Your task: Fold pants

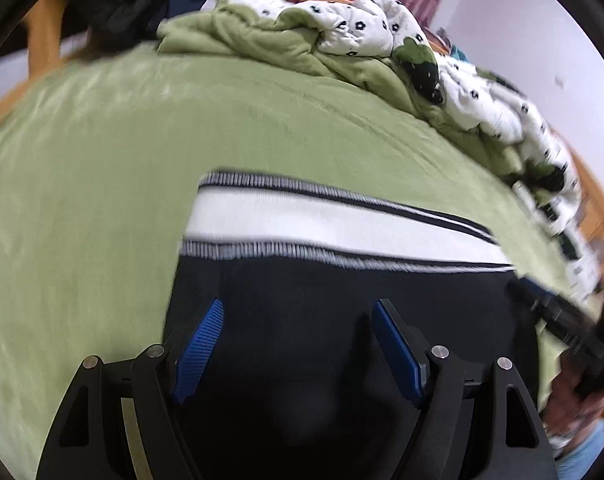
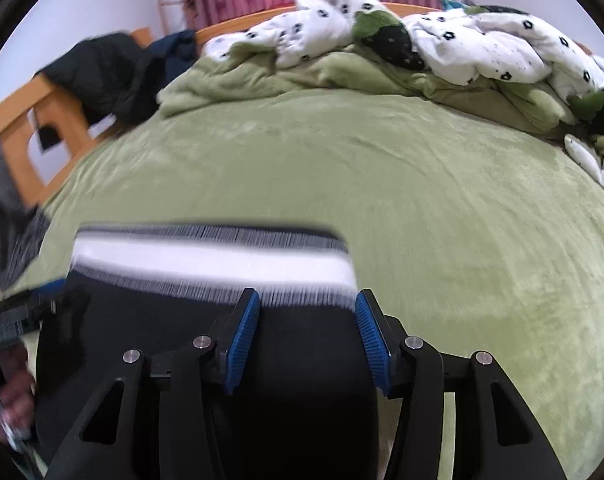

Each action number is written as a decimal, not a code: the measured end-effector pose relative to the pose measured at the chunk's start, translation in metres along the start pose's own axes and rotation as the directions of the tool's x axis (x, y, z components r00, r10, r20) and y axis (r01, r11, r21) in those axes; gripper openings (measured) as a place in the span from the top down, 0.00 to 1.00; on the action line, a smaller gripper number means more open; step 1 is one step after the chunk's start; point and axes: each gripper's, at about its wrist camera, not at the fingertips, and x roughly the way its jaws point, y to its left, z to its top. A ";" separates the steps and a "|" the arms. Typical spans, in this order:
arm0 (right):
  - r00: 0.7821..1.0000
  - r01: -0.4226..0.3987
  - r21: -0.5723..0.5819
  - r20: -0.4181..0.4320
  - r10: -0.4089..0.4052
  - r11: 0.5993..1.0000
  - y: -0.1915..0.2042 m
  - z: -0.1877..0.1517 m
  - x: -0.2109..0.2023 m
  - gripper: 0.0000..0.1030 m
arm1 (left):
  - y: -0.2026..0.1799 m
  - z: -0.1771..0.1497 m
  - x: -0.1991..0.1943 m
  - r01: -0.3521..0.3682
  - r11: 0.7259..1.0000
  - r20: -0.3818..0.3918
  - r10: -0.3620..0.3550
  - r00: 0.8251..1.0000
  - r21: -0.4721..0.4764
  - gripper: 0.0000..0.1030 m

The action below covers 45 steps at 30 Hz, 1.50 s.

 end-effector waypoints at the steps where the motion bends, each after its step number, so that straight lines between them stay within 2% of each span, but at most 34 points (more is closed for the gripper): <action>1: 1.000 0.010 -0.034 -0.005 -0.011 0.999 0.002 -0.006 -0.006 0.51 | 0.000 -0.004 -0.002 0.008 1.000 -0.004 -0.008 1.000 -0.006 0.27; 3: 0.999 0.034 -0.100 -0.009 -0.035 0.994 0.008 -0.022 -0.018 0.51 | -0.008 -0.018 -0.010 -0.023 0.999 -0.011 0.023 1.000 0.041 0.27; 5: 0.999 0.044 -0.138 -0.010 -0.046 0.989 0.010 -0.038 -0.032 0.51 | -0.022 -0.036 -0.016 -0.069 0.989 -0.024 0.073 0.997 0.130 0.27; 7: 0.999 0.038 -0.130 -0.026 -0.042 0.991 0.008 -0.054 -0.044 0.51 | -0.034 -0.054 -0.020 -0.093 0.974 -0.038 0.102 0.994 0.206 0.27; 10: 0.998 0.027 -0.083 -0.061 -0.032 0.996 0.002 -0.079 -0.062 0.51 | -0.044 -0.089 -0.038 -0.124 0.948 -0.004 0.131 0.991 0.292 0.27; 16: 0.993 0.049 -0.088 -0.107 -0.058 0.995 0.015 -0.116 -0.084 0.51 | -0.033 -0.119 -0.073 -0.108 0.949 0.014 0.109 0.994 0.295 0.27; 18: 0.993 0.068 -0.091 -0.091 -0.077 0.994 0.021 -0.122 -0.093 0.52 | -0.021 -0.127 -0.086 -0.128 0.956 0.013 0.129 0.992 0.266 0.27; 23: 0.998 0.031 -0.063 -0.049 -0.034 0.998 0.023 -0.128 -0.116 0.52 | 0.008 -0.141 -0.097 -0.092 0.972 -0.071 0.110 0.991 0.217 0.26; 25: 0.998 0.028 -0.059 -0.049 -0.031 0.998 0.022 -0.130 -0.119 0.52 | 0.011 -0.151 -0.097 -0.145 0.953 -0.080 0.171 0.982 0.265 0.25; 26: 0.998 0.027 -0.059 -0.050 -0.030 0.998 0.020 -0.129 -0.118 0.52 | 0.013 -0.160 -0.094 -0.237 0.919 -0.063 0.269 0.961 0.315 0.25; 27: 0.998 0.029 -0.057 -0.050 -0.032 0.998 0.018 -0.129 -0.118 0.52 | 0.013 -0.165 -0.091 -0.287 0.896 -0.051 0.323 0.945 0.338 0.25; 28: 0.998 0.030 -0.053 -0.049 -0.032 0.998 0.017 -0.128 -0.118 0.52 | 0.015 -0.171 -0.089 -0.316 0.877 -0.027 0.348 0.937 0.361 0.25; 29: 0.998 0.028 -0.049 -0.048 -0.030 0.998 0.016 -0.128 -0.119 0.52 | 0.016 -0.176 -0.094 -0.311 0.875 0.005 0.333 0.943 0.371 0.25; 32: 0.999 0.016 -0.035 -0.036 -0.018 0.999 0.015 -0.126 -0.121 0.52 | 0.018 -0.178 -0.103 -0.284 0.881 0.032 0.294 0.955 0.379 0.25; 34: 1.000 0.011 -0.031 -0.026 -0.012 0.999 0.016 -0.124 -0.122 0.52 | 0.022 -0.178 -0.107 -0.281 0.889 0.052 0.281 0.958 0.361 0.28; 37: 1.000 0.003 -0.035 -0.024 -0.004 0.999 0.018 -0.122 -0.121 0.52 | 0.016 -0.178 -0.108 -0.269 0.885 0.074 0.261 0.963 0.380 0.29; 38: 1.000 0.004 -0.039 -0.025 -0.005 0.999 0.019 -0.121 -0.119 0.52 | 0.012 -0.178 -0.107 -0.267 0.881 0.084 0.255 0.963 0.390 0.31; 40: 1.000 0.005 -0.048 -0.029 -0.007 0.999 0.021 -0.121 -0.117 0.52 | 0.007 -0.177 -0.101 -0.272 0.871 0.091 0.258 0.962 0.410 0.42; 42: 0.999 0.007 -0.060 -0.034 -0.009 0.998 0.024 -0.123 -0.116 0.52 | 0.001 -0.176 -0.092 -0.307 0.852 0.102 0.291 0.951 0.425 0.50; 45: 0.999 0.016 -0.082 -0.039 -0.019 0.996 0.026 -0.125 -0.114 0.52 | -0.006 -0.171 -0.085 -0.315 0.856 0.127 0.288 0.949 0.409 0.67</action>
